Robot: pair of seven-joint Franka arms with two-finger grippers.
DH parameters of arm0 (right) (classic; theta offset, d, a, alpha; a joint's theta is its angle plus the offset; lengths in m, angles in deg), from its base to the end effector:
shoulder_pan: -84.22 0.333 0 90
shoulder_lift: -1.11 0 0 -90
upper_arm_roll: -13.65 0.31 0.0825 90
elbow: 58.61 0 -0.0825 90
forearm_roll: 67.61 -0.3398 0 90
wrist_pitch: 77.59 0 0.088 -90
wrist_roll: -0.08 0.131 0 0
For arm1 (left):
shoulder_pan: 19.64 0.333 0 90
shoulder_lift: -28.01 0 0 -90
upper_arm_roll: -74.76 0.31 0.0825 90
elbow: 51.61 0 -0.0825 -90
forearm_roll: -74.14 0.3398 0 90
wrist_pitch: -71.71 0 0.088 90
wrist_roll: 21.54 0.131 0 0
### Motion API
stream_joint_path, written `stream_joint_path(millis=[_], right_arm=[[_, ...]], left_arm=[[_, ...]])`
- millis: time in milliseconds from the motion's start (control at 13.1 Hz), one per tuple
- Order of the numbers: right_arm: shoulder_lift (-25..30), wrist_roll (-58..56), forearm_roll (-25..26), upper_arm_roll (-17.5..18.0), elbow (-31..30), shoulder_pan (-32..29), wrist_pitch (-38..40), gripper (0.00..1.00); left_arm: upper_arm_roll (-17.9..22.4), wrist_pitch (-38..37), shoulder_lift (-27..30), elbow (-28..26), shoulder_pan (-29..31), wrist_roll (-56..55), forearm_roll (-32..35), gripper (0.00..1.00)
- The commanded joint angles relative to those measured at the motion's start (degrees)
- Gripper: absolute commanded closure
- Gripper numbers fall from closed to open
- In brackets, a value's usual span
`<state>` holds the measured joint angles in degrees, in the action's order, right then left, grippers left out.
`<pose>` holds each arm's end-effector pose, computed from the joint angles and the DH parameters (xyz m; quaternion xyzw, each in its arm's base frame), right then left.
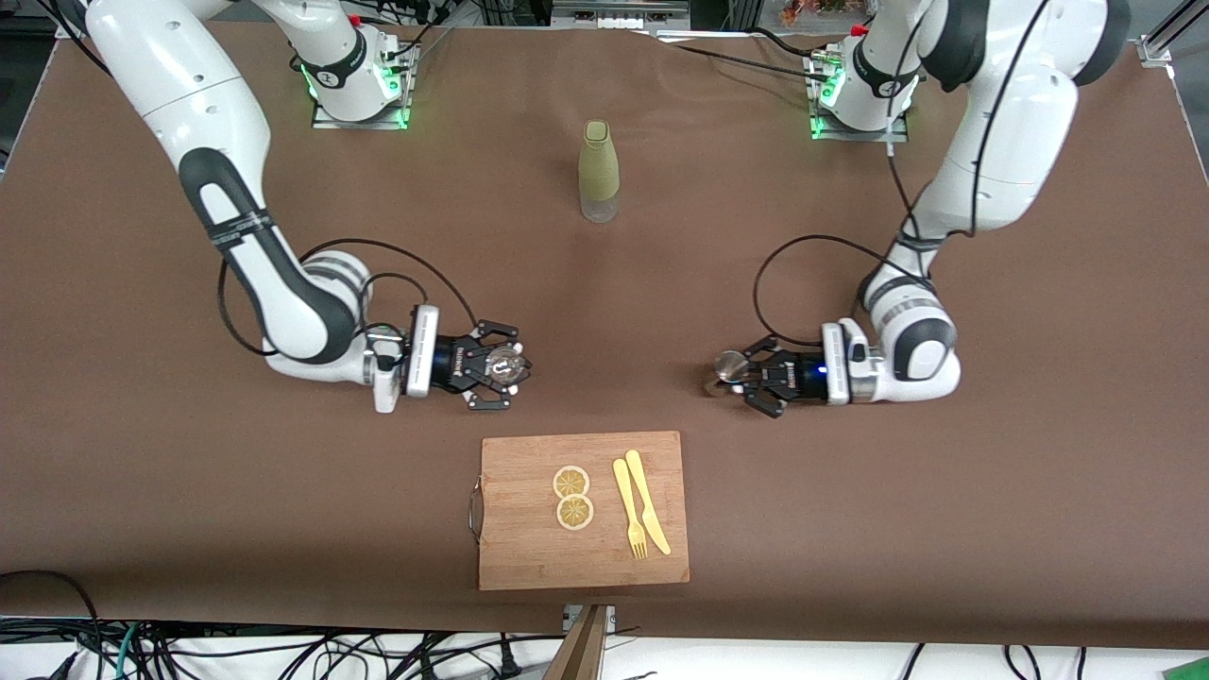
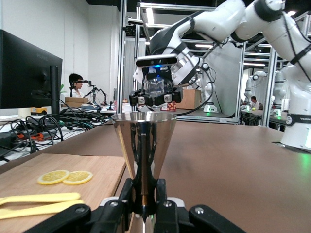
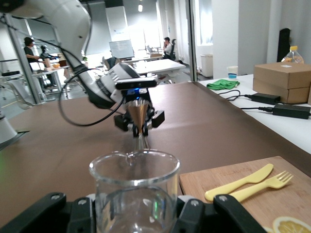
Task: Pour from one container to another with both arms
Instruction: 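Lift the beaker and jigger, bringing both grippers together mid-table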
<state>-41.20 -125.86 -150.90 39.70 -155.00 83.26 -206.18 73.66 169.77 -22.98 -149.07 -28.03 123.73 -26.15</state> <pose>0.5972 0.2864 0.2427 -0.6140 -0.5018 -0.4147 0.4463 0.5876 -0.2138 0.1405 0.5361 -0.4678 0.4967 0.4971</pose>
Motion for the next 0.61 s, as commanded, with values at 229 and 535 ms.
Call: stream_joint_path(millis=[229,535], right_arm=[[2.59,7.73,-1.08,4.89,-0.38,5.17,-14.32,1.0],[2.76,7.74,-0.47,4.8,-0.64,8.34,-19.41,1.0]], left_arm=[[-3.11,9.51,1.16,-2.22,-8.39,2.13,-12.64,1.0],[-4.87,12.94,0.46,-1.42,-10.59,2.21,-13.69,1.0]])
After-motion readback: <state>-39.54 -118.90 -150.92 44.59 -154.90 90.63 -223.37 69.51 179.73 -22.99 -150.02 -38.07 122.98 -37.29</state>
